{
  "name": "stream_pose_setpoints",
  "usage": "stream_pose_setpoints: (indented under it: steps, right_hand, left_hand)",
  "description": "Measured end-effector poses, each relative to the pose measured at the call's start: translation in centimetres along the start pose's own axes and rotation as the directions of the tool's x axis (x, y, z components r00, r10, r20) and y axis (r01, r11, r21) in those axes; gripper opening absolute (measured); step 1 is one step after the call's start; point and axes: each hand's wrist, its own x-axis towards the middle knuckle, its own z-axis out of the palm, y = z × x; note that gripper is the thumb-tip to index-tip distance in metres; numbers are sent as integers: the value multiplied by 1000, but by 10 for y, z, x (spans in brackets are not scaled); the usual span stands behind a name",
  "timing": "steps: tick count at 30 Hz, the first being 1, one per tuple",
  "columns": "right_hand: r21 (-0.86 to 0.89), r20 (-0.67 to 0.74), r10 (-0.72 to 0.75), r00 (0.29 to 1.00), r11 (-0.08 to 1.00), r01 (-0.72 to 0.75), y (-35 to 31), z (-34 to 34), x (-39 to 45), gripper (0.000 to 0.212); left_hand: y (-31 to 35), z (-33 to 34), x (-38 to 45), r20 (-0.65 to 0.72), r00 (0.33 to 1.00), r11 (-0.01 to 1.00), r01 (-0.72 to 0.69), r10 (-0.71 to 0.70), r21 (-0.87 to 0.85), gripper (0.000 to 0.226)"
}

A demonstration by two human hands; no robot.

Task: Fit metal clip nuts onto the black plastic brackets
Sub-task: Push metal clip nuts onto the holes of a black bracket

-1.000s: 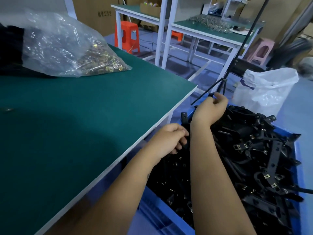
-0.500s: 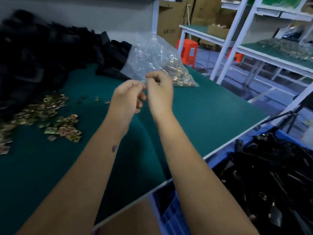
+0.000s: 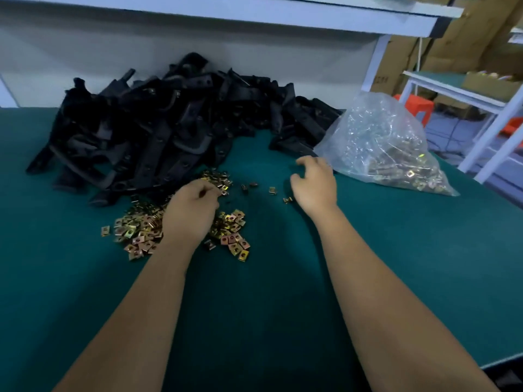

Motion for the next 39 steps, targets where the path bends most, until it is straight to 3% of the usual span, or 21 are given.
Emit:
stream_pose_setpoints:
  steps: [3,9,13,19,22,25,27,28,30,32,34,37,39]
  right_hand:
    - [50,77,73,994,996,-77,14,-5,17,61]
    - [-265,159,179,971,955,-133,16,6,37,75]
    - [-428,17,152,988,894,-130,12,10,41,80]
    - [-452,-146,-11,989,890,-57,9,8,29,35]
    - [-373,-280,-136,950,927,23,1,6,13,22]
    - [-56,-414,-73,907,997,54,-18,9,-9,15]
    - [239,-379,14,925,967,84,-35,15,-25,17]
    - [302,-352,22,936,949,92,-42,18,-32,20]
    - [212,-317,-69,946,967,142,-50,21,-43,23]
    - [37,-302,-230,925,967,252,-53,20,-49,20]
    - [-141,-290,-345,893,938,317,-51,18,-50,22]
    - [-297,-276,-409,870,897,328,-51,15,-51,27]
    - [-293,-330,-478,814,871,394,-53,14,-52,33]
  left_hand:
    - [1,5,7,-42,999,997,21,-18,71,24]
    - [-1,3,10,-28,998,998,46,-47,-51,26]
    - [1,4,10,-27,998,998,48,-49,-33,26]
    - [0,4,10,-36,999,999,36,-37,-26,26]
    - [1,4,10,-57,998,1000,15,-15,-10,25]
    - [1,5,8,-65,998,997,-4,-1,-82,26]
    - [4,3,6,-93,996,971,-31,9,-239,23]
    - [6,0,4,-112,993,937,-65,28,-342,19]
    - [8,-6,-2,-162,976,870,-203,144,-449,42]
    - [7,-10,-7,-225,924,867,-371,309,-333,79]
    - [7,-12,-10,-287,838,857,-506,463,-94,89]
    - [9,-10,-12,-258,710,755,-608,656,246,67]
    - [9,-5,-13,-163,696,706,-637,699,309,51]
